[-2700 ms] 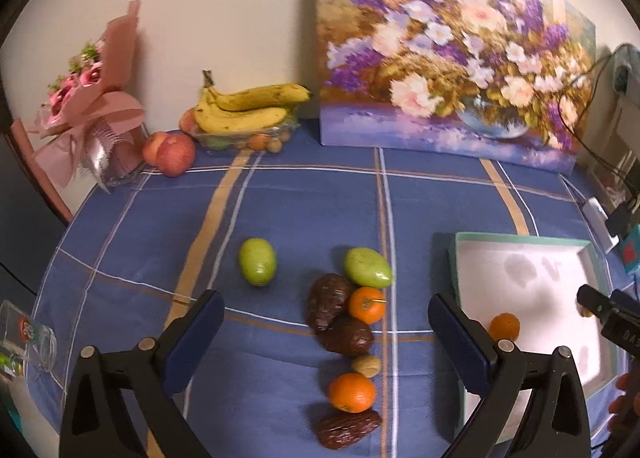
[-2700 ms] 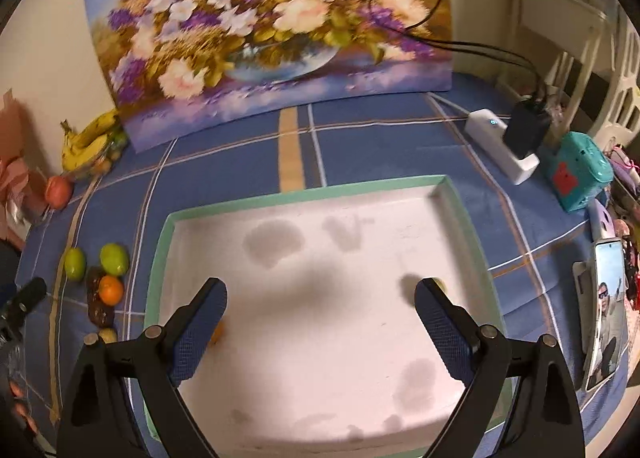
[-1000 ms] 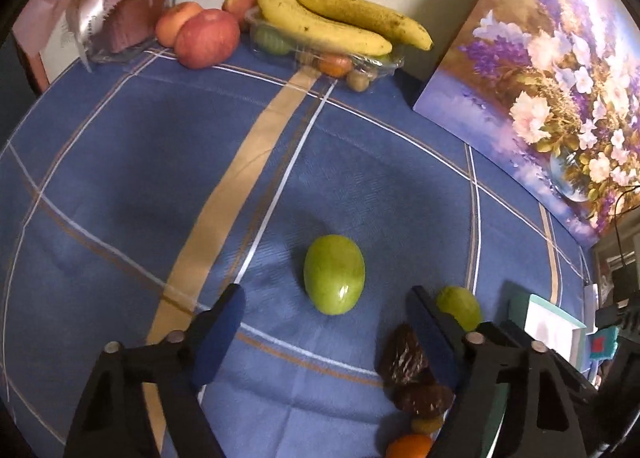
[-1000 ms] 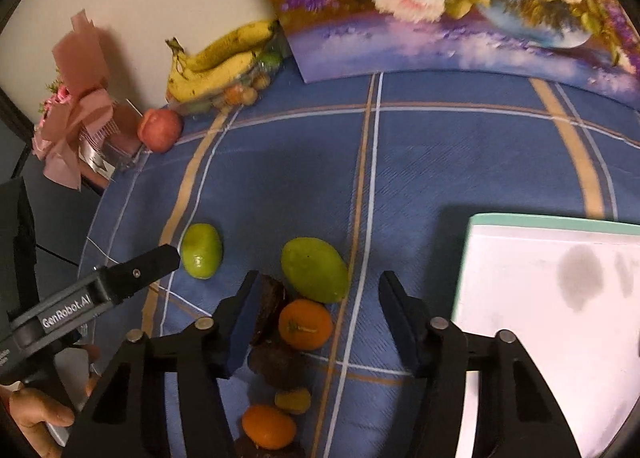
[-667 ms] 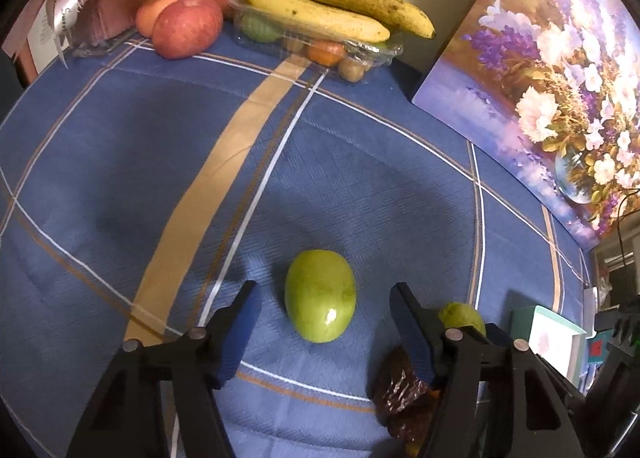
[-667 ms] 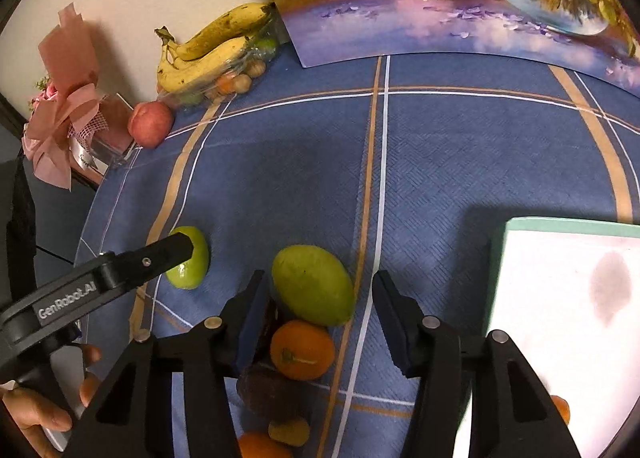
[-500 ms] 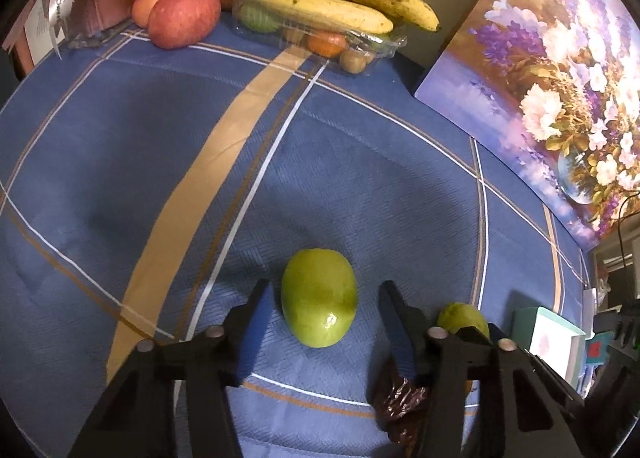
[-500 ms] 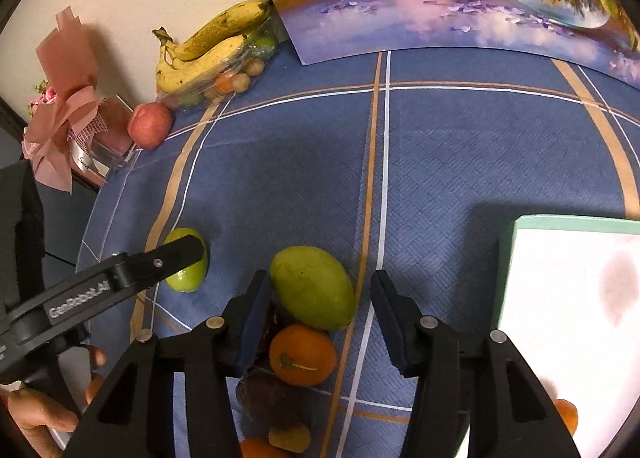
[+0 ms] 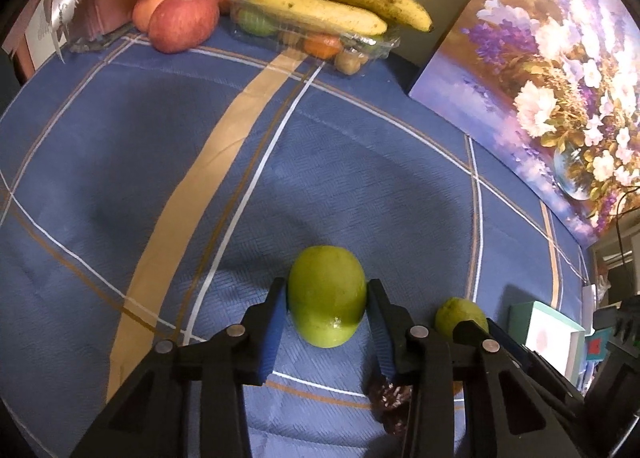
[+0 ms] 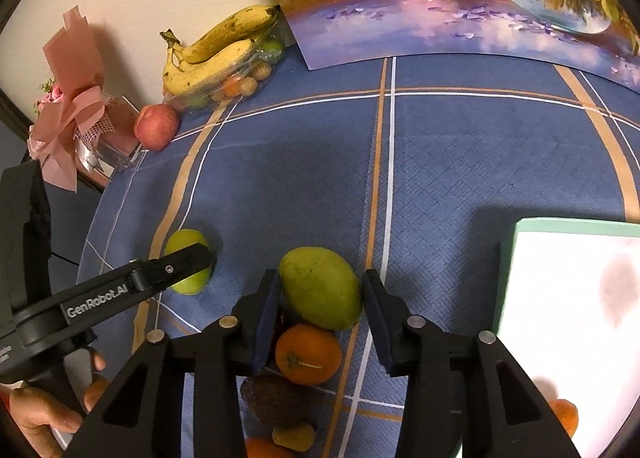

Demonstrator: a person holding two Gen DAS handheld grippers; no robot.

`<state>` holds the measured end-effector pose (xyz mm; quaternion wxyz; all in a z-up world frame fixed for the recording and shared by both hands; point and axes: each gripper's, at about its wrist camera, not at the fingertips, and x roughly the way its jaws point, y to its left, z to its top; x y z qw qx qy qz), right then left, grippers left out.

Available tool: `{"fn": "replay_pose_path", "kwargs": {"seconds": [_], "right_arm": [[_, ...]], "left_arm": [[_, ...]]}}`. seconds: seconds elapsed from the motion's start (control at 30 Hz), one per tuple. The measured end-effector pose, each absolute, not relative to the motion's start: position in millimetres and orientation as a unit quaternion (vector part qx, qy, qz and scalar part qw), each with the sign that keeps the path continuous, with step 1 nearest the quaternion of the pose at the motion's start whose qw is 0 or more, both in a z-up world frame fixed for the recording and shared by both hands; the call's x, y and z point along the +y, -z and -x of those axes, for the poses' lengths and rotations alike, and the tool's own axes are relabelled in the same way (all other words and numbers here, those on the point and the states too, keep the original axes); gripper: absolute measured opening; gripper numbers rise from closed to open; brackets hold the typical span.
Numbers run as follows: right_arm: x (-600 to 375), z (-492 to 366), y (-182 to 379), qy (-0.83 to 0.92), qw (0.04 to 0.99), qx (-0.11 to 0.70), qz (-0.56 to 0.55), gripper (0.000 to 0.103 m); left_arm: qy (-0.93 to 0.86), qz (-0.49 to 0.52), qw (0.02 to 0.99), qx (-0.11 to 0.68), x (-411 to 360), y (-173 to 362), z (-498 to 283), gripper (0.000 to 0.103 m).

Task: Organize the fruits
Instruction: 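Lift and carry the mango with the right tool while the left tool carries the green apple to the tray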

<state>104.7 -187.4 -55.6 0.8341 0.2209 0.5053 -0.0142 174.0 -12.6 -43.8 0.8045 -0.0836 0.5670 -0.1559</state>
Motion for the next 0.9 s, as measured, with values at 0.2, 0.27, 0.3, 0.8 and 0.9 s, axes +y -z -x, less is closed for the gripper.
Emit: {"fn": "replay_pose_path", "kwargs": {"seconds": [0.2, 0.27, 0.3, 0.8, 0.9], "right_arm": [[-189, -98, 45, 0.011, 0.837, 0.499, -0.223, 0.043], [-189, -94, 37, 0.011, 0.84, 0.495, -0.221, 0.043], [-189, -92, 34, 0.012, 0.841, 0.494, -0.22, 0.043], [-201, -38, -20, 0.044, 0.858, 0.462, -0.222, 0.043], [-205, -24, -28, 0.049, 0.86, 0.455, -0.227, 0.043]], "left_arm": [[0.158, 0.082, 0.819, 0.546, -9, 22, -164, 0.042], [0.162, 0.087, 0.821, 0.54, -5, 15, -160, 0.042], [0.165, 0.089, 0.823, 0.537, -4, 11, -156, 0.042], [0.194, 0.066, 0.844, 0.496, -21, -33, -105, 0.042], [0.202, 0.064, 0.845, 0.49, -24, -39, -95, 0.042]]}}
